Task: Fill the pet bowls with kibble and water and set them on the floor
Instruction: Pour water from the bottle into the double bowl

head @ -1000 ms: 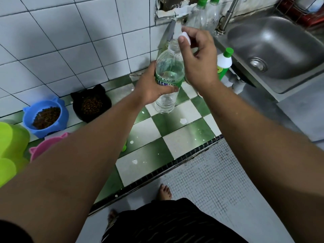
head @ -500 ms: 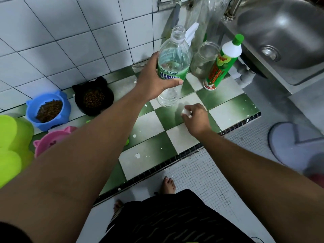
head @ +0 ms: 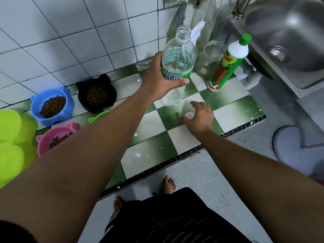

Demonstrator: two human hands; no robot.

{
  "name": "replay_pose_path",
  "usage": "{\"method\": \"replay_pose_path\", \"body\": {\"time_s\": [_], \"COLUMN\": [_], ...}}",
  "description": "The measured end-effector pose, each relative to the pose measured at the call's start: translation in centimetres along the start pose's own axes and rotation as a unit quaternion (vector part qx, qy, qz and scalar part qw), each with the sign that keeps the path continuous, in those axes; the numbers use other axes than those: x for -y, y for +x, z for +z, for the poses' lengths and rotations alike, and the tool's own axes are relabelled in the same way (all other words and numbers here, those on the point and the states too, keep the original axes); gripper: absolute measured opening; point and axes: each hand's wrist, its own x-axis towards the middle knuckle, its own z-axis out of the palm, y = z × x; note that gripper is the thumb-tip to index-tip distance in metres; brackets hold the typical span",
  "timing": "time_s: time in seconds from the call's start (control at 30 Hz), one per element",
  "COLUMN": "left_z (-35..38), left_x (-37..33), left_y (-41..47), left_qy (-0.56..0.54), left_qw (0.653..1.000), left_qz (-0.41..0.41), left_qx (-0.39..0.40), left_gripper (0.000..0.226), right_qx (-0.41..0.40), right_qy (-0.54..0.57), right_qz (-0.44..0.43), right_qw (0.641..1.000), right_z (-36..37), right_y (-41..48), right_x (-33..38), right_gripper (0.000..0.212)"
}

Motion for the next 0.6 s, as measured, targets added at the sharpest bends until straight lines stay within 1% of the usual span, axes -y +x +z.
{"method": "replay_pose_path", "body": {"time_s": [0.07, 0.13, 0.27, 0.37, 0.43, 0.53, 0.6], "left_z": [0.2, 0.0, -1.7, -3.9, -5.7, -8.7, -11.1], "left_x": [-0.3, -0.6, -1.2, -1.6, -1.3, -0.3, 0.7], "left_y": [-0.1, -0.4, -1.5, -3.0, -4.2, -6.4, -7.9], "left_qy": [0.016, 0.015, -0.049, -0.115, -0.136, -0.154, -0.164], "left_qw": [1.0, 0.998, 0.989, 0.974, 0.963, 0.948, 0.939], "left_qz": [0.003, 0.007, 0.019, -0.003, -0.026, -0.054, -0.066], "left_qx": [-0.027, -0.061, -0.142, -0.197, -0.231, -0.272, -0.294], "left_gripper": [0.095, 0.091, 0.077, 0.074, 0.074, 0.072, 0.07], "right_qx": [-0.015, -0.025, -0.033, -0.046, -0.03, 0.021, 0.03], "right_qy": [0.06, 0.116, 0.185, 0.203, 0.201, 0.2, 0.19], "right_qz": [-0.016, -0.026, -0.058, -0.072, -0.09, -0.138, -0.178], "right_qw": [0.998, 0.993, 0.98, 0.975, 0.975, 0.97, 0.965], "right_z": [-0.7, -1.4, -2.1, -1.7, -1.0, 0.5, 1.2], "right_y": [1.0, 1.9, 2.7, 3.0, 3.0, 2.6, 1.4], "right_x": [1.4, 3.3, 7.5, 10.4, 12.2, 14.9, 17.2], "right_gripper": [0.078, 0.088, 0.107, 0.117, 0.117, 0.103, 0.094]}}
